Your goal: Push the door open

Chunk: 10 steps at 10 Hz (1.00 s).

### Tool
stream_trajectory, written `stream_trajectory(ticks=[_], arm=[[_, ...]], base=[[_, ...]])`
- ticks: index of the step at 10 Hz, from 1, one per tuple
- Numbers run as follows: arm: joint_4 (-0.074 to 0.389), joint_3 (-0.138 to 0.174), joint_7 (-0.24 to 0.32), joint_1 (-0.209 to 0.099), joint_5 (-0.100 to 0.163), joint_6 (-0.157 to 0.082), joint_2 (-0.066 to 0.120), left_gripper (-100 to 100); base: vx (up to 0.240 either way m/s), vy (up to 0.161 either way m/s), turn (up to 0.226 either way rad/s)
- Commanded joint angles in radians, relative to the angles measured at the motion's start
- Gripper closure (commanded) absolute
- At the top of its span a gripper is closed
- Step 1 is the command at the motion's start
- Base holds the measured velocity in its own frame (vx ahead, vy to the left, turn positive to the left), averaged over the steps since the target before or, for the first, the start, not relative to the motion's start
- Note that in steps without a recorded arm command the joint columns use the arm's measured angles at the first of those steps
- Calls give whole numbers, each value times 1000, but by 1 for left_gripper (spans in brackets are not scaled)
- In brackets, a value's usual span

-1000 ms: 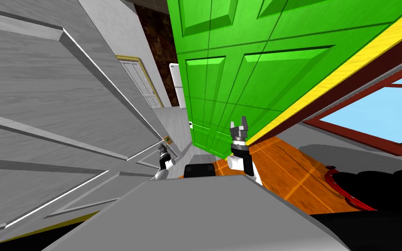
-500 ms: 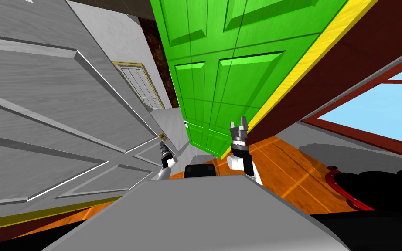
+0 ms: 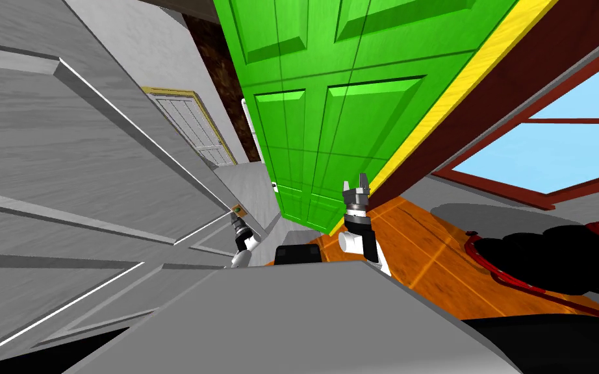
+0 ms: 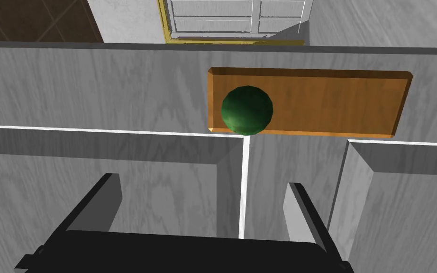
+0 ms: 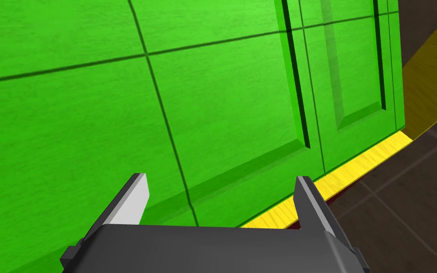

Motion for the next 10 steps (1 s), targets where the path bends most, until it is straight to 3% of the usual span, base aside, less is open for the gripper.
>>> stream_trajectory(ticks=[1, 4, 5, 6, 7, 10], arm=[[29, 15, -12, -15, 13, -28, 5, -100], [54, 57, -43, -26, 47, -73, -27, -100], [63, 71, -54, -30, 59, -89, -53, -100], [46, 62, -52, -22, 51, -78, -48, -100], [46, 62, -52, -22, 51, -78, -48, 100], [46, 62, -52, -22, 51, -78, -48, 100]], base=[[69, 200, -158], [107, 198, -254], [105, 200, -211], [26, 91, -46], [-7, -19, 36], [-5, -22, 10]])
